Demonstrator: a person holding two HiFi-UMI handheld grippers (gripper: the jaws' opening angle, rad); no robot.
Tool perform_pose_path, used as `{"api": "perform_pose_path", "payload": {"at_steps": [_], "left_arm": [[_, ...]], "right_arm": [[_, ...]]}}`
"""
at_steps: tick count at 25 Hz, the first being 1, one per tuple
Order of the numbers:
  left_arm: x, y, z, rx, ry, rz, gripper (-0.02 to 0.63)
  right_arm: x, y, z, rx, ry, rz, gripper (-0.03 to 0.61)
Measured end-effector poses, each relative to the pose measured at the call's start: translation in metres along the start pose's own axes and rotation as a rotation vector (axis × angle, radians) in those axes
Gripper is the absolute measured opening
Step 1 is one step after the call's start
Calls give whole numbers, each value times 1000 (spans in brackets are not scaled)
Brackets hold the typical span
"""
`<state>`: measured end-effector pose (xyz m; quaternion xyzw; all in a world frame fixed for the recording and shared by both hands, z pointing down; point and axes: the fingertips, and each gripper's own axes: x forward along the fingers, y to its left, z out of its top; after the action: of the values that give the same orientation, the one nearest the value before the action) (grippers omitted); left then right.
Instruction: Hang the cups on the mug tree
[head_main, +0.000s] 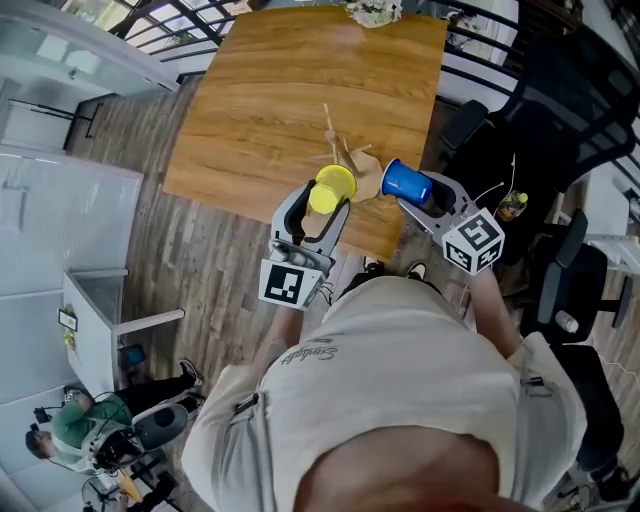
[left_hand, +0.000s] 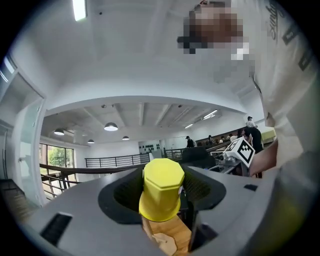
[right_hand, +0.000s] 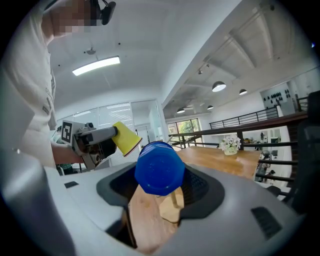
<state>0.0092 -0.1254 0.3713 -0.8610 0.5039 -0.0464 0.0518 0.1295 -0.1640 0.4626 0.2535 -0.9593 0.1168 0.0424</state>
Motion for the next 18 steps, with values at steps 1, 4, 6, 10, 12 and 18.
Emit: {"api": "perform_pose_path", "payload": {"at_steps": [1, 4, 6, 10, 12, 18], "left_arm": [[2, 4, -2, 0, -4, 2, 255], [8, 17, -11, -16, 3, 4, 255], [10, 28, -17, -26, 17, 6, 255], [24, 37, -24, -32, 14, -9, 255], [31, 35, -27, -17, 11, -30, 255], [37, 37, -44, -7, 40, -70, 255]], "right_arm": [[0, -2, 0, -1, 2, -8, 241], [3, -11, -3, 11, 10, -51, 241], [5, -10, -2, 30, 2, -70, 241], [4, -18, -10, 46, 17, -101, 241], [5, -28, -18, 56, 30, -127, 241], [13, -31, -18, 83, 21, -155, 241]]}}
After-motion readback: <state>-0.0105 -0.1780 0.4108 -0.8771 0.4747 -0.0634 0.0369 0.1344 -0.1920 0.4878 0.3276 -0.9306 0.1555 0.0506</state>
